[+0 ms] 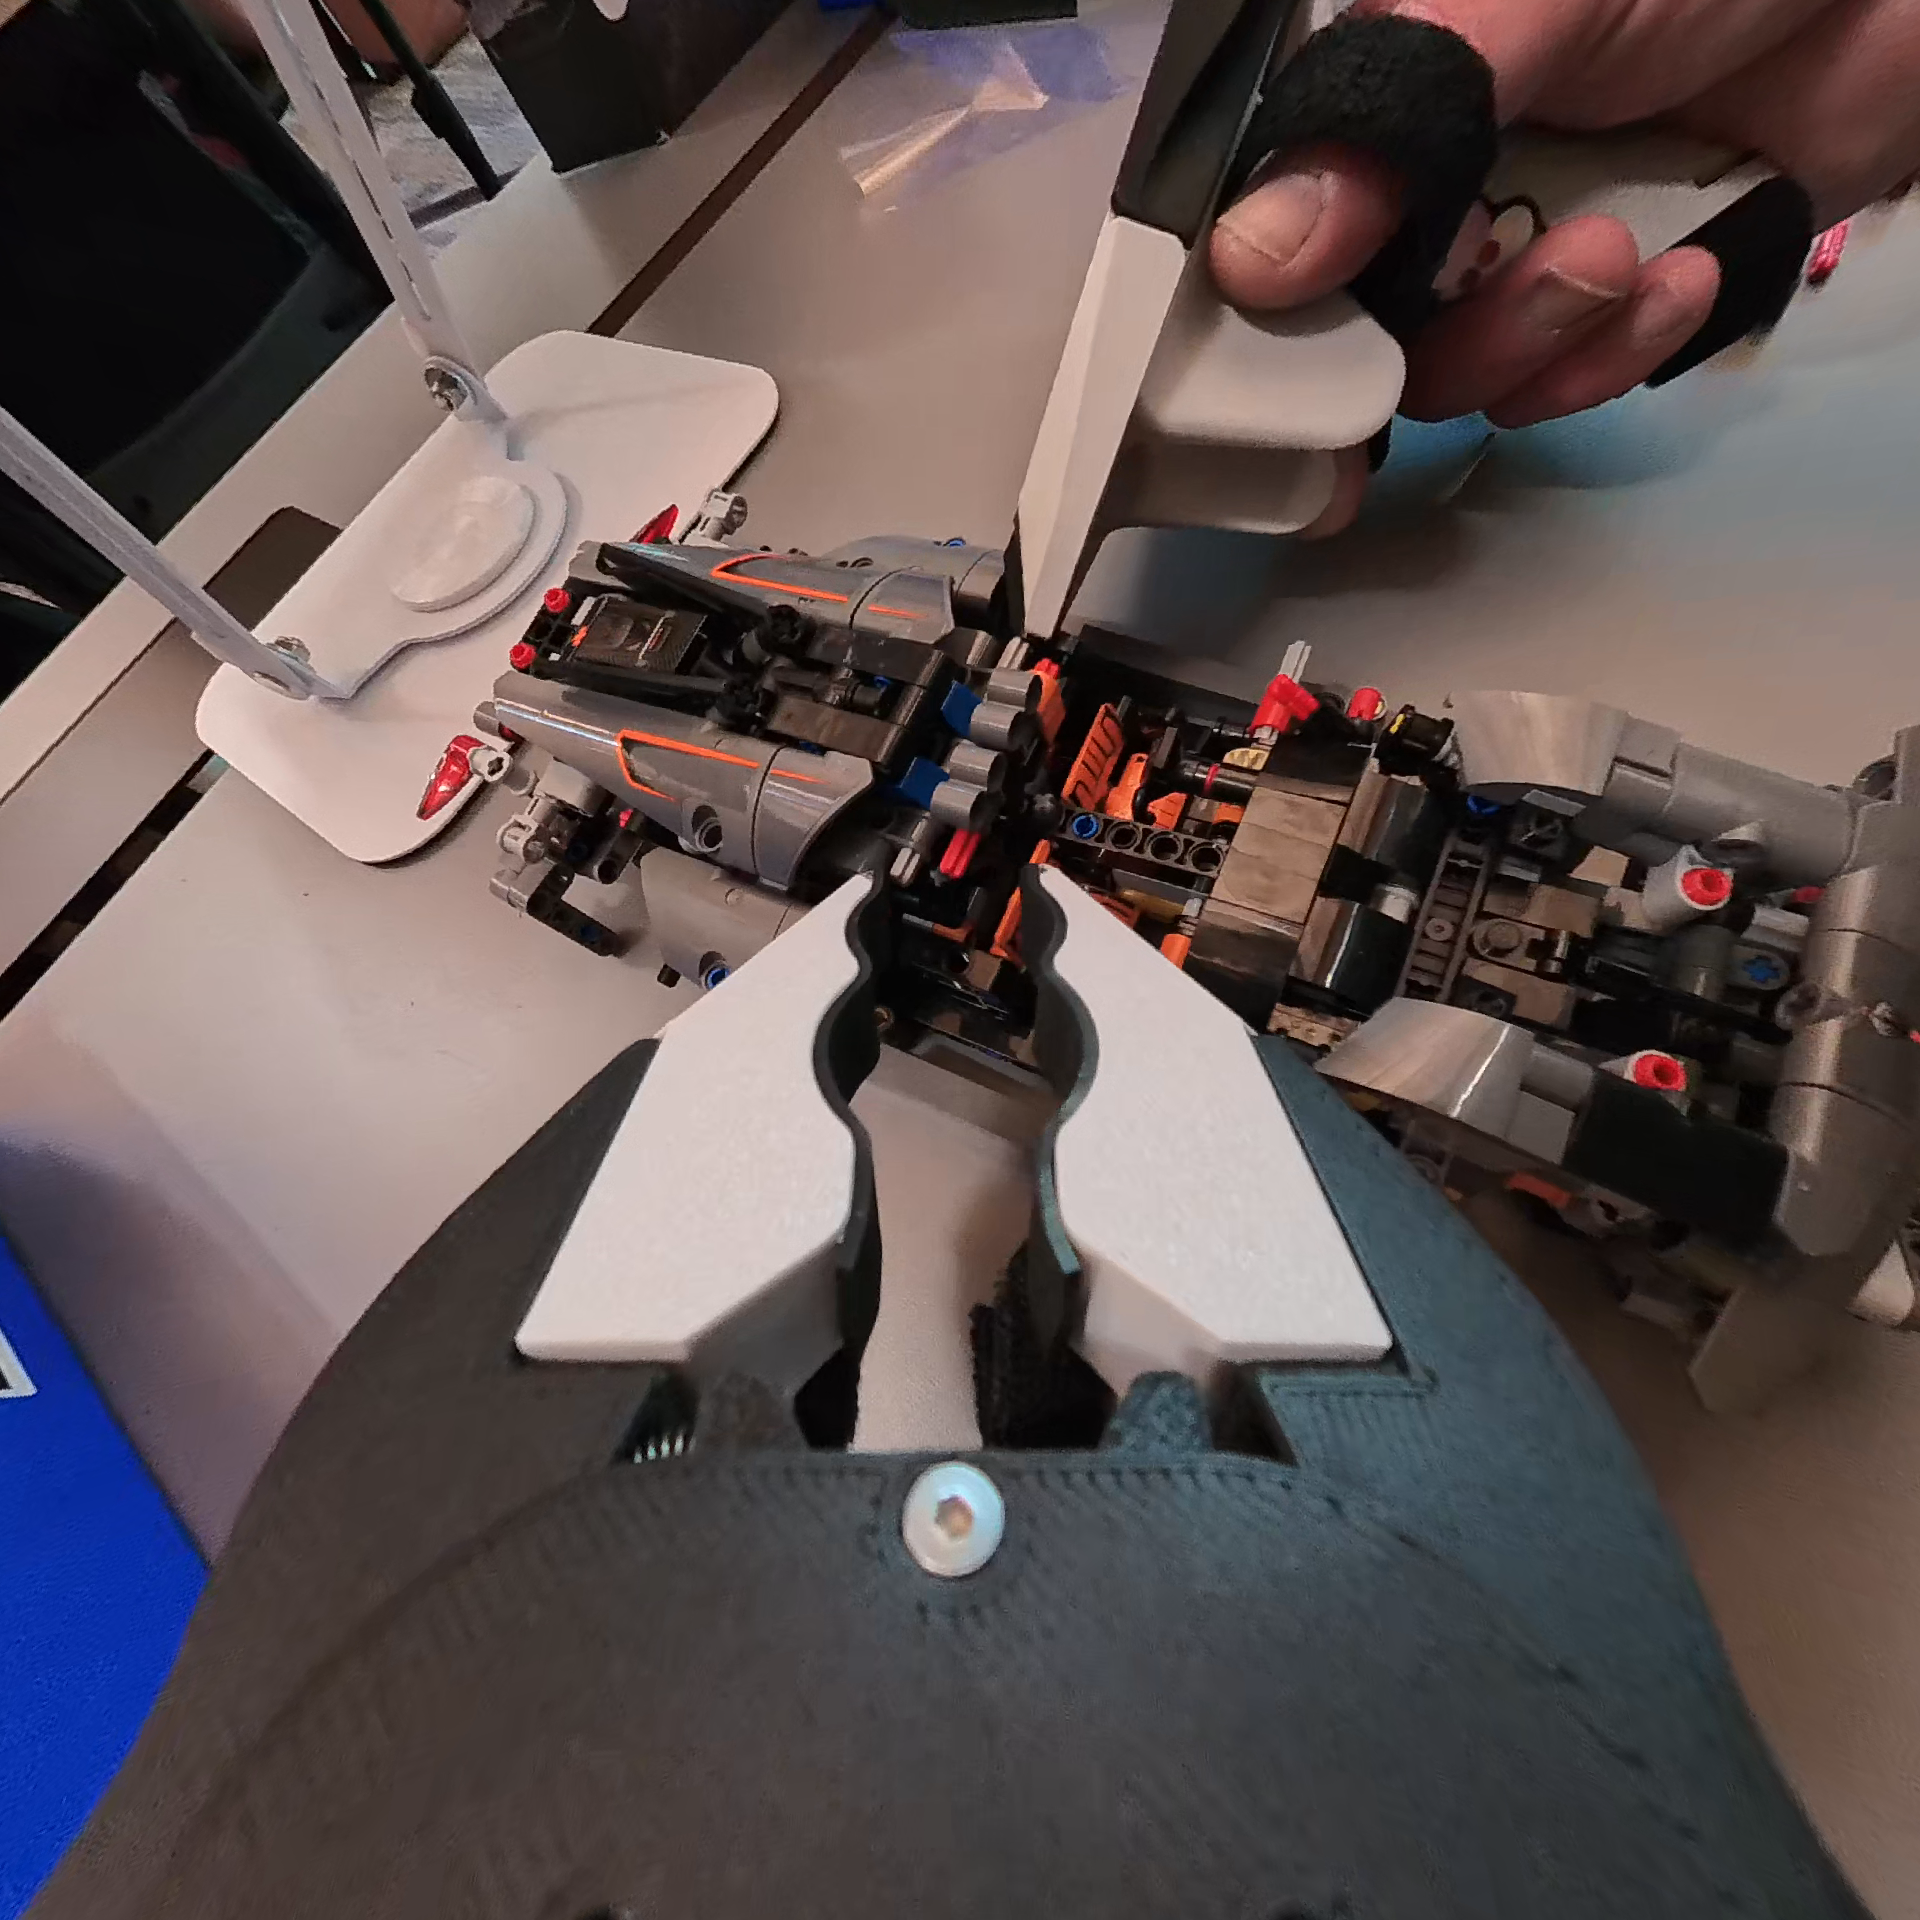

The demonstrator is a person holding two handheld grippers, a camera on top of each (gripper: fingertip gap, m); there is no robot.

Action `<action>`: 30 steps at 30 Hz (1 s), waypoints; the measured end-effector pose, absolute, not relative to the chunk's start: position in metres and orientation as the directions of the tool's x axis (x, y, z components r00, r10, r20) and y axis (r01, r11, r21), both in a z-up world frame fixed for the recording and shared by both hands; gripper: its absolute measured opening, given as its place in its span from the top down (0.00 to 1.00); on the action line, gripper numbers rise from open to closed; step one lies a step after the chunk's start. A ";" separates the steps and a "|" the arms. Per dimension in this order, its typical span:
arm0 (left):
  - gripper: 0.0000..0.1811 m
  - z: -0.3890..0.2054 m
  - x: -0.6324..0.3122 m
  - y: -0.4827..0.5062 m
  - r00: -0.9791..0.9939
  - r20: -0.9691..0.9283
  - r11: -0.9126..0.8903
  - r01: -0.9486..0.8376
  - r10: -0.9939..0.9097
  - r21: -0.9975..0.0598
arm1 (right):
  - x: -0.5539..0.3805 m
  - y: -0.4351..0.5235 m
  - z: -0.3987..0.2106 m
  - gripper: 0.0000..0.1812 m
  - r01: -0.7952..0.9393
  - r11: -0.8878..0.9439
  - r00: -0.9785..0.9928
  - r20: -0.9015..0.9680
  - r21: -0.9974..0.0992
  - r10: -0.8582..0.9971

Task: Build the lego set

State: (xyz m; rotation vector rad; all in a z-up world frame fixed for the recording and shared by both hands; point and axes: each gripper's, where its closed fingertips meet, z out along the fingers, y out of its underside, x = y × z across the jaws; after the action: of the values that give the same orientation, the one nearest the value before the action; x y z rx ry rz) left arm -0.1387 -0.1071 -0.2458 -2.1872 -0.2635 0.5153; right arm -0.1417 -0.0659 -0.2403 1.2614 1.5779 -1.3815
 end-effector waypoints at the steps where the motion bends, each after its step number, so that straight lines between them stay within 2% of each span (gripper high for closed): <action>1: 0.88 -0.246 -0.139 -0.107 0.893 -0.270 -0.616 0.010 0.361 -0.788 | -0.142 -0.066 -0.240 0.98 0.951 -0.038 -0.292 -0.930 -0.307 0.222; 17: 0.87 -0.247 -0.145 -0.108 0.878 -0.277 -0.612 0.024 0.391 -0.790 | -0.154 -0.068 -0.240 0.98 0.966 -0.131 -0.193 -0.957 -0.224 0.217; 30: 0.91 -0.245 -0.148 -0.107 0.859 -0.288 -0.602 0.028 0.422 -0.798 | -0.153 -0.066 -0.240 0.98 0.974 -0.160 -0.146 -0.983 -0.162 0.109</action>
State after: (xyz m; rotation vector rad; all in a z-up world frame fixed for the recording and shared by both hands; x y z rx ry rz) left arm -0.1481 -0.1072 -0.2446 -2.1606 -0.3250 0.5771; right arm -0.1532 -0.0660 -0.2396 1.3306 1.3130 -1.4053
